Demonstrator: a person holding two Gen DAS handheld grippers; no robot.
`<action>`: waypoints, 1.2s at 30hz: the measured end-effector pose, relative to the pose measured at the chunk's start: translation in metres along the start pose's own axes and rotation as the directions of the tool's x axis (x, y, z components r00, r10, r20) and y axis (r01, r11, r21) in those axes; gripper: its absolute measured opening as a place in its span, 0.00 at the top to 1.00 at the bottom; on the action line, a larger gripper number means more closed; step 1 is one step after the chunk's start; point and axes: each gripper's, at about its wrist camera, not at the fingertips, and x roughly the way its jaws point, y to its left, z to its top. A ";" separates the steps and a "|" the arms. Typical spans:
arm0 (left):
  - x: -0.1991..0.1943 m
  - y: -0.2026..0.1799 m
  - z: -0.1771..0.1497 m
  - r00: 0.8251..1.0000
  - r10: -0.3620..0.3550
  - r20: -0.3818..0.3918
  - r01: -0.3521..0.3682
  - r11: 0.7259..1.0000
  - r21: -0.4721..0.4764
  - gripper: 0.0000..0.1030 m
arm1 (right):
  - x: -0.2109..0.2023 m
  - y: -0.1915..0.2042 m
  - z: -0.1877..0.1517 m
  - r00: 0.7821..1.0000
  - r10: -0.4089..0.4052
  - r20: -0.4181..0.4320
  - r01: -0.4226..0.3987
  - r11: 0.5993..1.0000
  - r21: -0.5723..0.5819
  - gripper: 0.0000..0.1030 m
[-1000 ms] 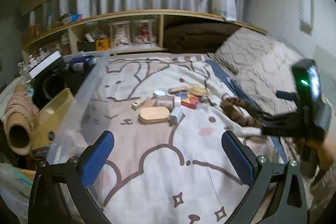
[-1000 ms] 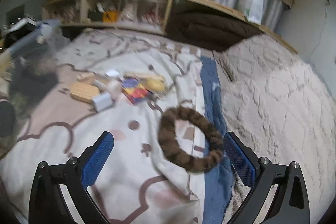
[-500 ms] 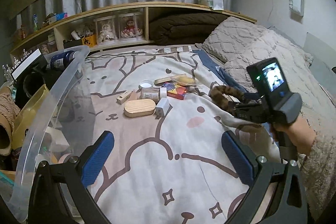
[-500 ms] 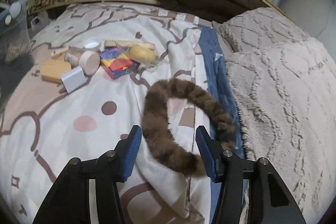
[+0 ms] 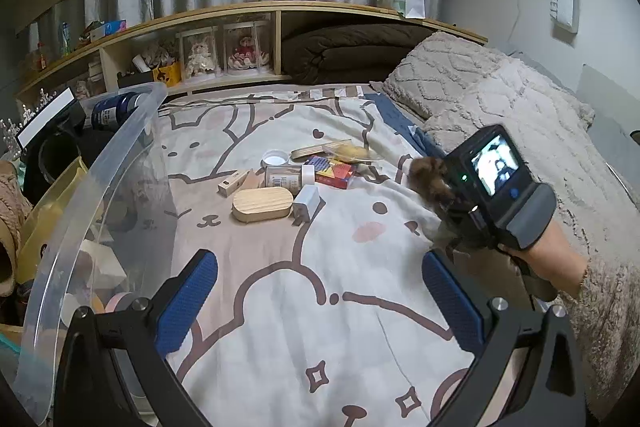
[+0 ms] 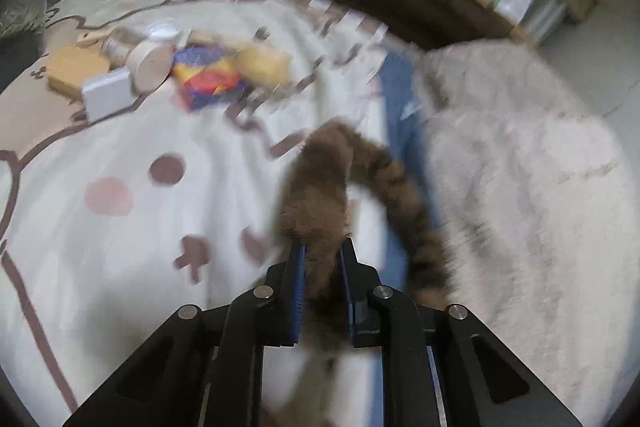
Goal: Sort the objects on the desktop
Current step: 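Grasp the brown fur headband with the right tool, then lift the headband with the right tool and carry it toward the left tool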
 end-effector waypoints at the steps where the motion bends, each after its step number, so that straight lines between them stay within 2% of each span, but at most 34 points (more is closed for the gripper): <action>1: 0.001 0.001 0.000 1.000 -0.001 -0.002 0.001 1.000 -0.005 0.00 | -0.009 -0.004 0.004 0.999 -0.031 0.033 0.031 1.000 0.002 0.84; 4: 0.002 0.005 0.000 1.000 -0.004 -0.009 0.003 1.000 -0.023 0.00 | -0.034 -0.017 0.012 0.991 -0.074 0.113 0.072 0.997 0.022 0.87; 7: 0.000 0.011 0.002 1.000 -0.014 -0.006 0.014 0.999 -0.050 0.00 | -0.065 -0.019 0.018 0.980 -0.038 0.196 0.037 0.999 0.007 0.98; 8: -0.001 0.013 0.004 1.000 -0.018 -0.004 0.018 0.998 -0.060 0.00 | -0.076 -0.016 0.019 0.975 -0.023 0.221 0.026 1.000 -0.013 0.99; 13: -0.004 0.026 0.007 0.999 -0.043 -0.002 0.042 0.990 -0.131 0.00 | -0.125 0.016 0.016 0.951 0.125 0.282 -0.087 0.986 -0.144 0.99; 16: -0.006 0.031 0.006 0.999 -0.052 -0.008 0.050 0.987 -0.152 0.00 | -0.148 0.022 0.013 0.931 0.238 0.275 -0.206 0.968 -0.140 0.99; 19: -0.009 0.030 0.006 0.999 -0.053 -0.004 0.052 0.987 -0.151 0.00 | -0.149 0.014 0.014 0.925 0.288 0.248 -0.282 0.957 -0.060 0.99; 22: -0.013 0.027 0.006 0.999 -0.046 0.001 0.045 0.991 -0.129 0.00 | -0.124 -0.008 0.016 0.929 0.311 0.202 -0.336 0.936 0.107 0.99; 25: -0.015 0.025 0.005 0.999 -0.050 0.002 0.050 0.991 -0.121 0.00 | -0.085 -0.043 0.010 0.902 0.403 0.157 -0.433 0.832 0.348 0.99; 27: -0.015 0.023 0.006 0.998 -0.056 0.005 0.057 0.991 -0.118 0.00 | -0.069 -0.053 0.004 0.889 0.427 0.165 -0.455 0.784 0.423 0.98; 28: -0.015 0.023 0.006 0.998 -0.058 0.006 0.059 0.992 -0.115 0.00 | -0.062 -0.054 0.004 0.890 0.427 0.160 -0.452 0.778 0.436 0.85; 29: -0.015 0.022 0.006 0.998 -0.059 0.007 0.059 0.992 -0.112 0.00 | -0.055 -0.053 0.004 0.895 0.422 0.146 -0.440 0.780 0.444 0.53; 30: -0.015 0.021 0.006 0.998 -0.058 0.006 0.059 0.993 -0.106 0.00 | -0.051 -0.051 0.002 0.896 0.423 0.137 -0.436 0.780 0.448 0.36; 31: -0.014 0.020 0.006 0.998 -0.058 0.004 0.058 0.993 -0.101 0.00 | -0.046 -0.047 0.002 0.893 0.430 0.134 -0.442 0.778 0.447 0.26; 34: -0.010 0.018 0.005 0.998 -0.058 -0.008 0.057 0.994 -0.094 0.00 | -0.030 -0.033 0.004 0.898 0.430 0.098 -0.429 0.802 0.415 0.26; 36: -0.006 0.018 0.005 0.998 -0.063 -0.017 0.061 0.994 -0.094 0.00 | -0.019 -0.025 0.005 0.898 0.432 0.078 -0.426 0.813 0.396 0.37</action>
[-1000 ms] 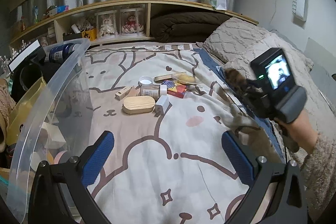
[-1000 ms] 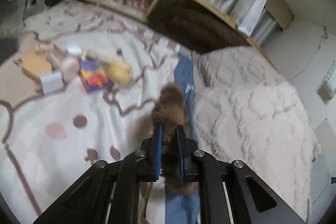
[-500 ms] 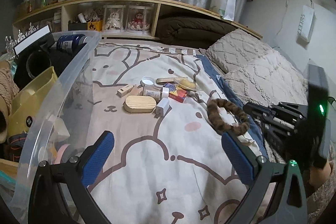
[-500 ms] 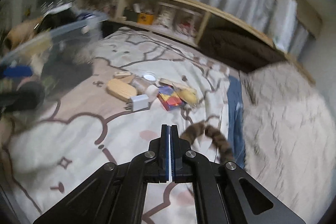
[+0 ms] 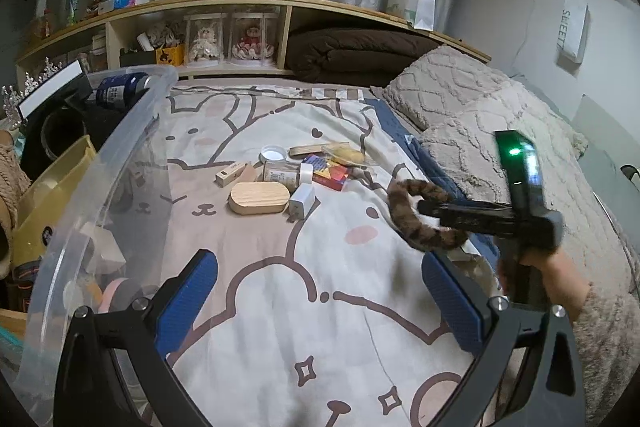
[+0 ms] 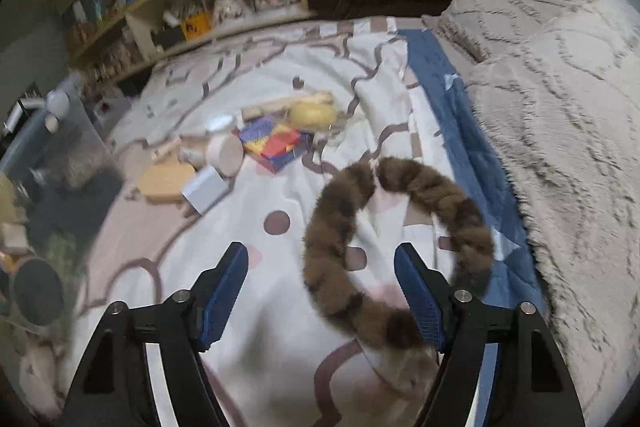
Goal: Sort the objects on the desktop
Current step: 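Lift the headband with the right tool and carry it toward the left tool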
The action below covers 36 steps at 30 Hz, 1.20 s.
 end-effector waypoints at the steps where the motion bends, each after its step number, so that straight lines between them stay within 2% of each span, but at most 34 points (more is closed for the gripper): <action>1: 0.001 0.000 0.000 1.000 -0.001 -0.003 0.001 1.000 0.001 0.00 | 0.009 0.001 0.000 1.000 -0.004 -0.014 0.004 1.000 -0.009 0.48; 2: 0.003 0.000 0.000 1.000 -0.002 -0.007 0.002 1.000 0.003 0.00 | 0.016 0.001 -0.001 1.000 -0.006 -0.025 0.006 1.000 -0.016 0.51; 7: 0.009 -0.004 -0.001 1.000 -0.011 -0.023 0.011 1.000 0.013 0.00 | 0.048 0.009 -0.015 0.995 -0.038 -0.096 0.029 0.995 -0.097 0.51; 8: 0.011 -0.004 -0.001 1.000 -0.011 -0.026 0.012 1.000 0.014 0.00 | 0.051 0.010 -0.017 0.994 -0.052 -0.099 0.041 0.992 -0.119 0.58; 10: 0.013 -0.004 -0.002 0.999 -0.012 -0.031 0.012 1.000 0.015 0.00 | 0.049 0.009 -0.018 0.994 -0.072 -0.077 0.061 0.989 -0.137 0.79; 14: 0.014 -0.004 -0.003 0.999 -0.012 -0.037 0.013 1.000 0.017 0.00 | 0.030 -0.008 -0.005 0.999 -0.039 -0.018 0.038 0.997 -0.066 0.82; 20: 0.011 -0.004 -0.003 1.000 -0.015 -0.027 0.015 1.000 0.015 0.00 | -0.010 -0.023 0.012 0.996 -0.032 0.089 0.030 0.999 0.019 0.84; 22: 0.009 -0.004 -0.002 1.000 -0.014 -0.023 0.014 1.000 0.015 0.00 | -0.024 -0.016 0.016 0.993 -0.018 0.119 0.017 1.000 0.012 0.84; 25: 0.007 -0.003 -0.001 1.000 -0.010 -0.014 0.010 1.000 0.013 0.00 | -0.042 0.007 0.018 0.987 0.000 0.162 0.010 0.998 -0.058 0.84; 29: 0.001 0.000 0.002 1.000 -0.002 0.000 0.002 1.000 0.003 0.00 | -0.070 0.040 0.014 0.977 0.083 0.195 -0.055 0.988 -0.143 0.84; 31: -0.003 0.001 0.003 1.000 -0.002 0.010 0.002 1.000 0.000 0.00 | -0.083 0.053 0.009 0.969 0.165 0.181 -0.137 0.978 -0.157 0.84; 33: -0.008 0.001 0.005 1.000 -0.002 0.022 0.002 1.000 0.001 0.00 | -0.091 0.059 0.003 0.959 0.240 0.150 -0.220 0.966 -0.138 0.84; 36: -0.018 0.003 0.008 0.999 -0.008 0.042 0.009 1.000 -0.007 0.00 | -0.101 0.064 -0.008 0.924 0.367 0.107 -0.363 0.930 -0.057 0.84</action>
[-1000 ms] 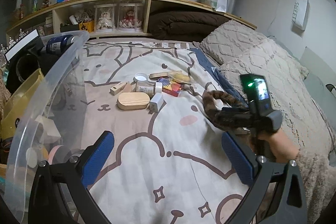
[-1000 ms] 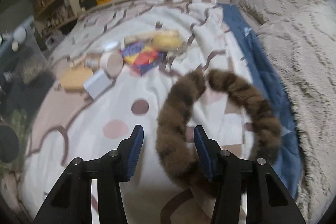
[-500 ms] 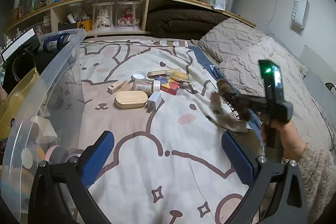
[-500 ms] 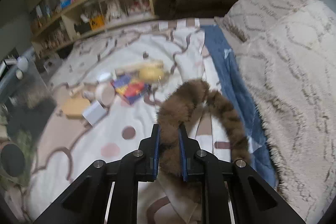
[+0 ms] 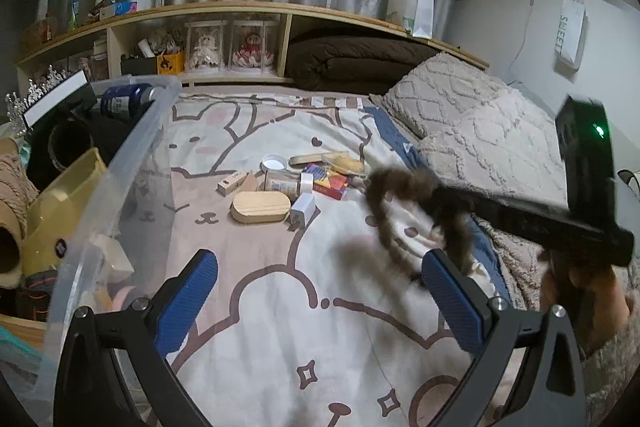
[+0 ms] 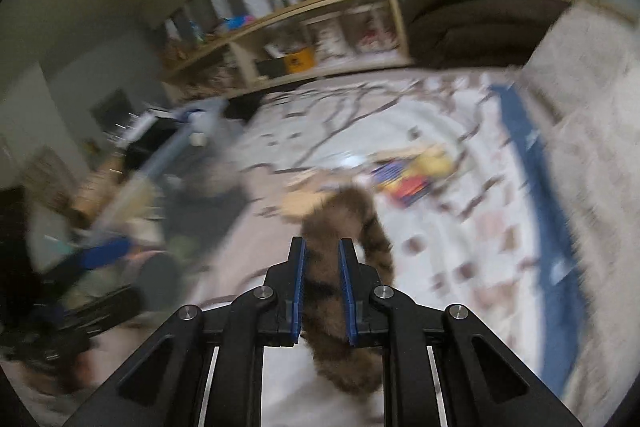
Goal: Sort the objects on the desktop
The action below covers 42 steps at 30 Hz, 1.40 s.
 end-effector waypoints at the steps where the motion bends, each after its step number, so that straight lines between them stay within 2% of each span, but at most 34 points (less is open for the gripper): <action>1: -0.004 0.001 0.001 1.000 -0.003 0.007 0.003 1.000 -0.006 0.00 | -0.003 0.002 -0.002 0.999 0.051 -0.005 -0.051 0.998 0.042 0.84; 3: -0.011 0.003 0.003 1.000 -0.008 0.022 0.009 1.000 -0.015 0.00 | -0.008 0.008 -0.006 0.989 0.151 -0.004 -0.150 0.982 0.115 0.84; 6: -0.023 0.005 0.006 0.999 -0.012 0.047 0.013 1.000 -0.023 0.00 | -0.009 0.016 -0.012 0.980 0.200 -0.019 -0.195 0.967 0.161 0.84; 9: -0.028 0.009 0.007 0.999 0.001 0.054 0.001 1.000 -0.030 0.00 | 0.000 0.018 -0.023 0.990 0.110 -0.088 -0.097 0.986 0.139 0.84; 12: -0.022 0.011 0.006 1.000 0.013 0.014 -0.012 0.999 -0.038 0.00 | 0.010 0.005 -0.032 0.986 0.083 -0.143 -0.055 0.981 0.187 0.84; 18: -0.003 -0.012 -0.009 0.992 0.120 -0.033 -0.115 0.984 0.138 0.01 | 0.017 -0.027 -0.040 0.983 0.038 -0.178 0.014 0.960 0.280 0.84; 22: 0.018 -0.031 -0.026 0.989 0.097 -0.111 -0.071 0.974 0.214 0.02 | 0.019 -0.044 -0.043 0.978 -0.003 -0.206 0.066 0.953 0.297 0.84; 26: 0.042 -0.053 -0.043 0.981 0.083 -0.175 -0.026 0.953 0.301 0.02 | 0.022 -0.068 -0.046 0.975 0.000 -0.224 0.082 0.931 0.355 0.84; 28: 0.053 -0.060 -0.052 0.973 0.065 -0.219 0.007 0.950 0.312 0.04 | 0.023 -0.078 -0.046 0.974 0.003 -0.228 0.086 0.921 0.380 0.84; 30: 0.066 -0.061 -0.061 0.961 0.046 -0.272 0.039 0.953 0.300 0.12 | 0.024 -0.085 -0.046 0.973 0.005 -0.230 0.088 0.915 0.393 0.84; 33: 0.085 -0.060 -0.073 0.940 0.040 -0.338 0.057 0.960 0.272 0.15 | 0.027 -0.088 -0.045 0.972 0.004 -0.236 0.092 0.913 0.396 0.84; 34: 0.091 -0.059 -0.077 0.935 0.043 -0.353 0.058 0.961 0.269 0.19 | 0.029 -0.089 -0.045 0.971 0.006 -0.237 0.092 0.914 0.396 0.84; 35: 0.098 -0.058 -0.081 0.929 0.047 -0.368 0.058 0.961 0.269 0.23 | 0.030 -0.089 -0.045 0.971 0.007 -0.239 0.091 0.914 0.395 0.84; 39: 0.120 -0.057 -0.097 0.903 0.094 -0.420 0.039 0.954 0.298 0.26 | 0.039 -0.088 -0.045 0.965 0.006 -0.263 0.095 0.924 0.370 0.84; 42: 0.132 -0.056 -0.110 0.881 0.125 -0.457 0.037 0.943 0.330 0.35 | 0.048 -0.089 -0.047 0.960 0.007 -0.278 0.098 0.927 0.361 0.83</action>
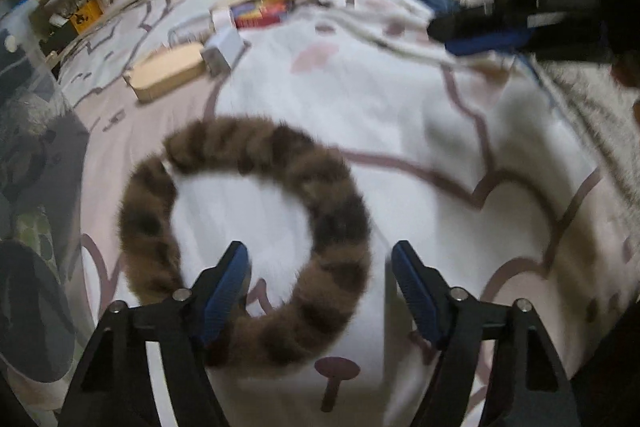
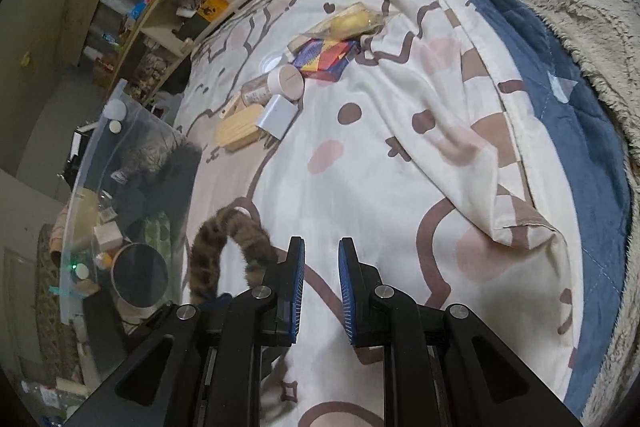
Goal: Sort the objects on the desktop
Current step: 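Close the left tool on the headband while the right tool moves away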
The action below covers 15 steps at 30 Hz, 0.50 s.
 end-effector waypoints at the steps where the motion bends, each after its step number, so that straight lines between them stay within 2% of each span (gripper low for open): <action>1: 0.004 -0.001 -0.002 1.000 0.005 -0.014 -0.005 1.000 0.007 0.36 | 0.003 0.000 0.001 1.000 0.005 -0.004 -0.005 1.000 -0.001 0.83; 3: 0.006 -0.002 -0.004 1.000 0.014 -0.019 -0.014 1.000 0.015 0.36 | 0.008 0.000 0.002 1.000 0.023 -0.005 -0.023 1.000 -0.003 0.83; 8: 0.003 0.006 -0.009 0.993 -0.014 -0.118 0.009 0.999 -0.039 0.36 | 0.016 0.003 0.011 0.998 0.058 0.038 -0.058 0.998 -0.003 0.84; 12: 0.001 0.008 -0.016 0.989 -0.024 -0.149 0.020 0.999 -0.029 0.37 | 0.030 0.012 0.022 0.998 0.033 0.051 -0.029 0.997 -0.066 0.83; 15: -0.002 0.006 -0.018 0.987 -0.033 -0.155 0.031 0.999 -0.018 0.53 | 0.045 0.015 0.030 0.999 0.013 0.050 -0.007 0.994 -0.109 0.83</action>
